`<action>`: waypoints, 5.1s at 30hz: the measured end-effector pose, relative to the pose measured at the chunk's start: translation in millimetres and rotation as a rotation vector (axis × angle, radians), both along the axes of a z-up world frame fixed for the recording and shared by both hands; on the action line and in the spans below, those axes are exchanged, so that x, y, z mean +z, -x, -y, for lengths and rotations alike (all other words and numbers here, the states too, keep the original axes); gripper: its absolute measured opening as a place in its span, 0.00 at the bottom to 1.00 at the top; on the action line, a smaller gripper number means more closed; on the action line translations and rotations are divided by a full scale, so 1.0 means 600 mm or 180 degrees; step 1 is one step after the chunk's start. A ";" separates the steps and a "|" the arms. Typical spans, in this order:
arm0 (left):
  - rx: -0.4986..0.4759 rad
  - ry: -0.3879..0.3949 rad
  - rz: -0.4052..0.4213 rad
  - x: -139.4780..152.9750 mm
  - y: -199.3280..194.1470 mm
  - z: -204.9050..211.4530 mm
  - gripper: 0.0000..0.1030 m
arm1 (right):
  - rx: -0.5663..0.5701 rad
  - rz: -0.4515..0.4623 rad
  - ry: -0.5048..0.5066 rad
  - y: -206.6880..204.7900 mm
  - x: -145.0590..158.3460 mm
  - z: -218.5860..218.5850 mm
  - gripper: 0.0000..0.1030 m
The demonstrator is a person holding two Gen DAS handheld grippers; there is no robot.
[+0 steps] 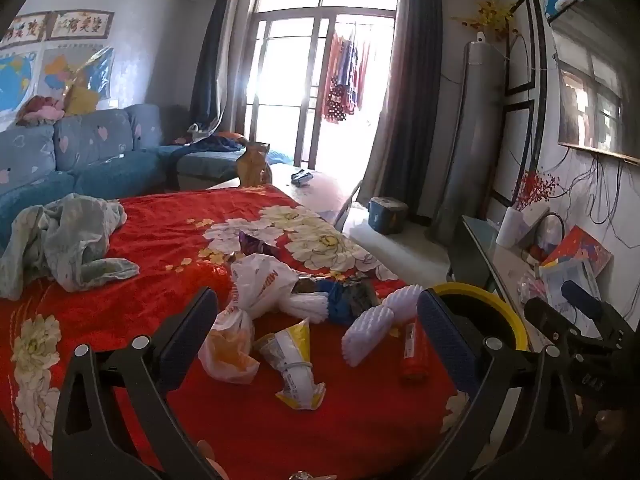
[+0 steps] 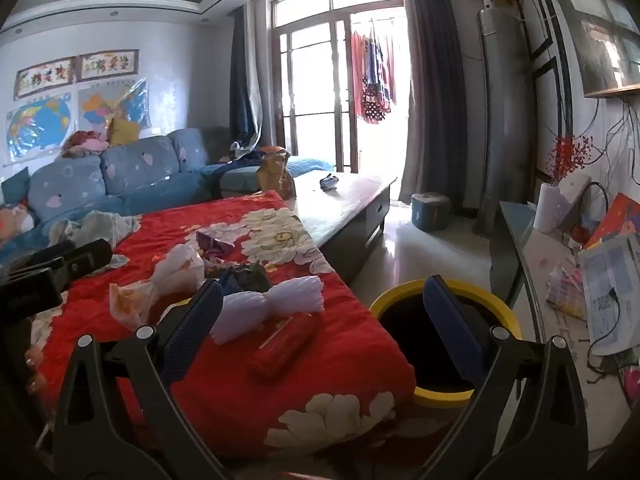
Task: Collect trash
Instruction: 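Move both tools toward the trash on the red bedspread, then grasp the white plastic bag with left tool while right tool grasps the red can, then carry the white bag and red can over the yellow bin and release both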
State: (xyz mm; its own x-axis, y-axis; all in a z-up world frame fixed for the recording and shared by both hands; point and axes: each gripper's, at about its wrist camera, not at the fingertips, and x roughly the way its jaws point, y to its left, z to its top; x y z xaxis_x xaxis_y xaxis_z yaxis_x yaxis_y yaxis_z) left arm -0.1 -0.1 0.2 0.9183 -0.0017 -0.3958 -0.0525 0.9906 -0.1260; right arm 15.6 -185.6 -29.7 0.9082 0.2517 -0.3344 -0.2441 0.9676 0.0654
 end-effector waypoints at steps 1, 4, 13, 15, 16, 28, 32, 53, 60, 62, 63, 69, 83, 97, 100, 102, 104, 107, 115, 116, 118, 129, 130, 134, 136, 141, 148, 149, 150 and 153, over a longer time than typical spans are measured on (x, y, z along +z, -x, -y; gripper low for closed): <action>-0.0001 0.0008 0.0011 0.000 0.000 0.000 0.94 | 0.0005 -0.0010 0.0018 0.000 0.000 -0.001 0.90; -0.0010 -0.0012 0.0006 -0.001 -0.002 0.000 0.94 | 0.0001 -0.0001 0.0031 0.000 0.000 -0.001 0.90; 0.0000 -0.0032 0.0055 0.000 0.003 0.003 0.94 | -0.0020 -0.0015 0.0015 -0.004 -0.006 0.003 0.90; 0.0002 -0.0033 0.0052 0.000 0.003 0.003 0.94 | -0.0017 -0.0014 0.0020 -0.004 -0.006 0.003 0.90; 0.0003 -0.0034 0.0050 0.000 0.003 0.003 0.94 | -0.0017 -0.0014 0.0022 -0.005 -0.005 0.002 0.90; 0.0006 -0.0035 0.0060 0.000 0.003 0.002 0.94 | -0.0014 -0.0022 0.0022 -0.006 -0.004 0.002 0.90; 0.0003 -0.0035 0.0063 0.000 0.003 0.003 0.94 | -0.0022 -0.0018 0.0023 -0.006 -0.003 0.001 0.90; -0.0008 -0.0034 0.0077 0.005 0.005 0.002 0.94 | -0.0079 0.0044 0.0004 -0.003 0.007 0.013 0.90; -0.0103 -0.0044 0.0077 0.025 0.001 0.010 0.94 | -0.0102 0.0036 0.0004 -0.003 0.008 0.015 0.90; -0.0155 -0.0064 0.0064 0.017 -0.002 0.015 0.94 | -0.0134 0.0011 -0.0010 -0.007 0.006 0.018 0.90; -0.0183 -0.0078 0.0060 0.014 -0.003 0.018 0.94 | -0.0149 0.0001 -0.0018 -0.009 0.004 0.021 0.90; -0.0289 -0.0096 -0.0002 0.004 -0.023 0.032 0.94 | -0.0267 -0.0064 -0.0031 -0.024 -0.002 0.037 0.90; 0.0037 0.0078 -0.0224 -0.023 -0.083 -0.036 0.94 | -0.0274 -0.0559 -0.0016 -0.102 -0.048 0.028 0.90; 0.0280 0.0135 -0.0586 -0.075 -0.120 -0.137 0.94 | 0.0024 -0.1080 0.0178 -0.169 -0.109 -0.070 0.90; 0.0265 0.0108 -0.0778 -0.096 -0.133 -0.140 0.93 | 0.0066 -0.1204 0.0162 -0.181 -0.123 -0.076 0.90; 0.0254 0.0090 -0.0875 -0.108 -0.138 -0.139 0.93 | 0.0079 -0.1285 0.0153 -0.189 -0.133 -0.080 0.90; 0.0229 0.0105 -0.0980 -0.119 -0.144 -0.137 0.88 | 0.0085 -0.1388 0.0142 -0.197 -0.145 -0.082 0.90; 0.0202 0.0109 -0.1104 -0.135 -0.151 -0.136 0.77 | 0.0149 -0.1555 0.0083 -0.203 -0.164 -0.084 0.77; 0.0200 0.0134 -0.1200 -0.145 -0.150 -0.134 0.43 | 0.0305 -0.1610 -0.0033 -0.191 -0.174 -0.079 0.37; 0.0190 0.0133 -0.1185 -0.143 -0.149 -0.134 0.41 | 0.0327 -0.1618 -0.0042 -0.189 -0.174 -0.078 0.34; 0.0182 0.0127 -0.1145 -0.138 -0.145 -0.133 0.37 | 0.0346 -0.1627 -0.0069 -0.187 -0.172 -0.074 0.31; 0.0091 -0.0002 -0.0665 -0.065 -0.117 -0.105 0.29 | 0.0308 -0.1462 -0.0238 -0.181 -0.135 -0.039 0.27; 0.0071 0.0000 -0.0642 -0.061 -0.116 -0.104 0.29 | 0.0294 -0.1449 -0.0257 -0.183 -0.131 -0.034 0.27; -0.0061 -0.0032 -0.0559 -0.046 -0.114 -0.082 0.29 | 0.0248 -0.1359 -0.0324 -0.189 -0.115 -0.017 0.27; -0.0140 -0.0062 -0.0530 -0.041 -0.114 -0.065 0.29 | 0.0224 -0.1293 -0.0347 -0.190 -0.106 -0.009 0.27; -0.0282 -0.0062 -0.0522 -0.037 -0.121 -0.036 0.29 | 0.0158 -0.1152 -0.0392 -0.194 -0.087 0.010 0.27; -0.0477 -0.0071 -0.0531 -0.036 -0.134 0.007 0.29 | -0.0001 -0.1085 -0.0464 -0.206 -0.076 0.042 0.27; -0.0501 -0.0073 -0.0536 -0.036 -0.136 0.012 0.29 | -0.0029 -0.1081 -0.0471 -0.208 -0.076 0.045 0.27; -0.0530 -0.0076 -0.0539 -0.037 -0.138 0.018 0.29 | -0.0057 -0.1076 -0.0474 -0.209 -0.076 0.049 0.27; -0.0597 -0.0081 -0.0559 -0.041 -0.145 0.034 0.29 | -0.0165 -0.1080 -0.0481 -0.217 -0.078 0.067 0.27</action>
